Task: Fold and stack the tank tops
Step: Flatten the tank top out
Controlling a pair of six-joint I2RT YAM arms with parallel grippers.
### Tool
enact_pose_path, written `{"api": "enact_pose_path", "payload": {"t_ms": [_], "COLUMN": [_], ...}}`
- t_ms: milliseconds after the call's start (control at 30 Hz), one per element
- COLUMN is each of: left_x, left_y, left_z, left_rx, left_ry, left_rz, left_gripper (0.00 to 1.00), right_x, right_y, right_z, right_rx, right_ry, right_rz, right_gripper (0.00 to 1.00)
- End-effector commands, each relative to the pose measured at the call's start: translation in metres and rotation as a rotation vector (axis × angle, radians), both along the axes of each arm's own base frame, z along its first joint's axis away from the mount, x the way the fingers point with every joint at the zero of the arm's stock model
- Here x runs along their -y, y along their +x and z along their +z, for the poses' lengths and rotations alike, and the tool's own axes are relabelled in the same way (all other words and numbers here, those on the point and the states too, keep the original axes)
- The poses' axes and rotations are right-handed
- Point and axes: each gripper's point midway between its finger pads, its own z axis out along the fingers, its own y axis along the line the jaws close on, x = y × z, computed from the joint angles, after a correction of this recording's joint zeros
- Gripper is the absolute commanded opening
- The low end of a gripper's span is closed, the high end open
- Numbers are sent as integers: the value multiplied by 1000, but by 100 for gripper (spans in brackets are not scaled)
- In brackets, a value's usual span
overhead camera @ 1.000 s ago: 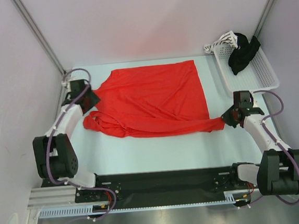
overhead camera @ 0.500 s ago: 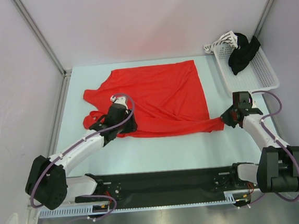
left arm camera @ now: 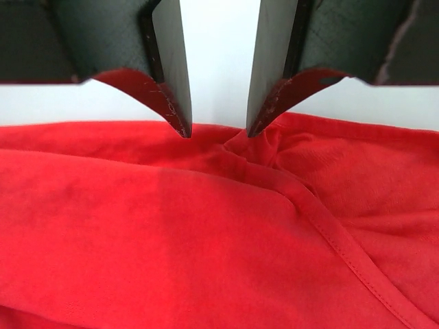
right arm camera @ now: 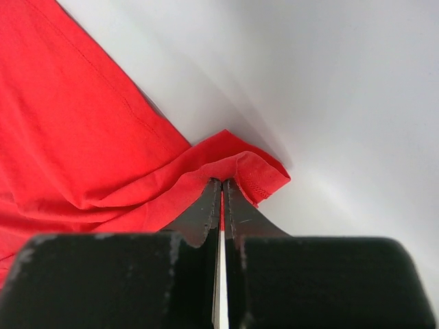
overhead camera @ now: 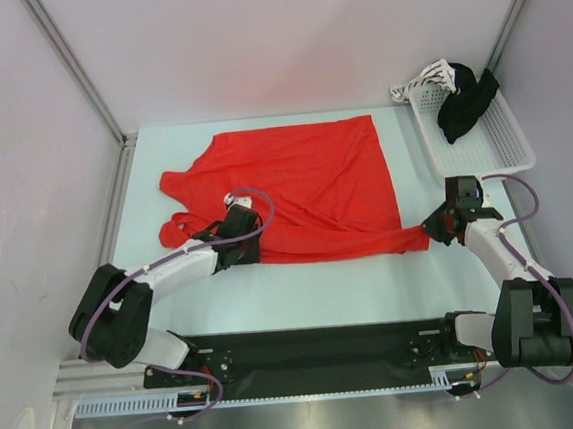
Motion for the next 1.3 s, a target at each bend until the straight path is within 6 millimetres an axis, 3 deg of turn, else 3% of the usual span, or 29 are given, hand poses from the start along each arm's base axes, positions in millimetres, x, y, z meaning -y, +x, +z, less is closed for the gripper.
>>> {"api": "enact_pose_path", "payload": {"t_ms": [0,267,400,567,667,800,933,1067,1100,1267], "left_x": [3,3,-2,-15,-17,-16,-14,-15,-17,-28], "left_y": [18,27,35,39,38,22,1,-27,-37,-59], "left_z": [11,-2,1,3,15,27,54,61,54,64], "left_rx": [48,19,31,31,58,53,81,66,44,94], "left_ry": [29,69,91,114,101,47,-49,-140,-153,-274], "left_rz": [7,25,45,80,83,53,23,28,29,140], "left_gripper": [42,32,23,0,0,0,0,0,0,0], "right_x": [1,1,0,0,-1,-4,-6,-12,-14,-22], "right_y": [2,-1,-3,-8,-12,-18,-27,-48,-53,-82], "right_z": [-1,-3,-4,-3,-3,0,3,-4,-5,-18], "right_rx": [12,7,4,4,4,2,-5,-72,-86,-161], "right_ry": [-7,-5,-3,-7,-3,6,4,9,10,34], "right_rz": [9,12,15,18,22,34,52,75,78,69], "right_gripper": [0,0,0,0,0,0,0,0,0,0]}}
